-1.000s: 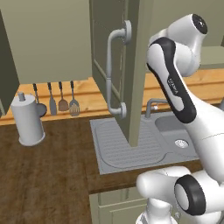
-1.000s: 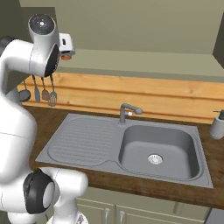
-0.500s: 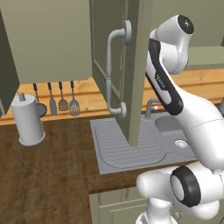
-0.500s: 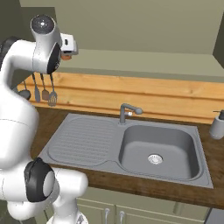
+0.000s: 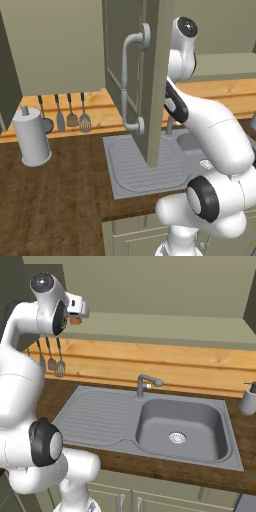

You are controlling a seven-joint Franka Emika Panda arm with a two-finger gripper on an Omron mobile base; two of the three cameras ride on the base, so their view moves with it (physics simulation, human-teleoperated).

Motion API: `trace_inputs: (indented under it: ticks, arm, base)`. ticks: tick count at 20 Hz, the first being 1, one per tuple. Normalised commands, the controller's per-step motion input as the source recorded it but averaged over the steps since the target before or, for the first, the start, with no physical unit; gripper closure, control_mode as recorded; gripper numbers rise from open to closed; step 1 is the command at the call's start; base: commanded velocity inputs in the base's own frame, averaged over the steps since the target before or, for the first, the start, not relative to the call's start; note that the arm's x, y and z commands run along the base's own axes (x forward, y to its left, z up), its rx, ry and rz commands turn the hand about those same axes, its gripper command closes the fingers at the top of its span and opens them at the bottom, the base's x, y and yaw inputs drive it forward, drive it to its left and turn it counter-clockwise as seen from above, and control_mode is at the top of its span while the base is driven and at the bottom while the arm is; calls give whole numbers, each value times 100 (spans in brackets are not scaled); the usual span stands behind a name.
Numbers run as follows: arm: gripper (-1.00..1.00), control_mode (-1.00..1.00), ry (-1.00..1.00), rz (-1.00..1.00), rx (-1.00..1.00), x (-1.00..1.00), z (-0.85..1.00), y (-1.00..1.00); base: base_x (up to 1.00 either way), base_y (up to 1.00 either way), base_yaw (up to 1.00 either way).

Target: From the different types of pastries on the counter, select a croissant and place it on the cutting board. Then retrieve a jar of jam from the cabinet and place it alongside the croissant on the cutting board.

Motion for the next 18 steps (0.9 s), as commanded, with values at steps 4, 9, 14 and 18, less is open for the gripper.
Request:
trace_inputs:
  ticks: [4, 9, 14, 18]
  arm:
    - [-100, -100, 2, -12, 5, 42, 0, 21]
    - [-100, -100, 3, -7, 4, 54, -2, 5]
    - [-100, -100, 6, -1, 6, 31, -8, 3]
    - [-100, -100, 1, 0, 7, 4, -18, 10]
  base:
    - [0, 0, 0]
    - [0, 0, 0]
    - [0, 0, 0]
    - [0, 0, 0]
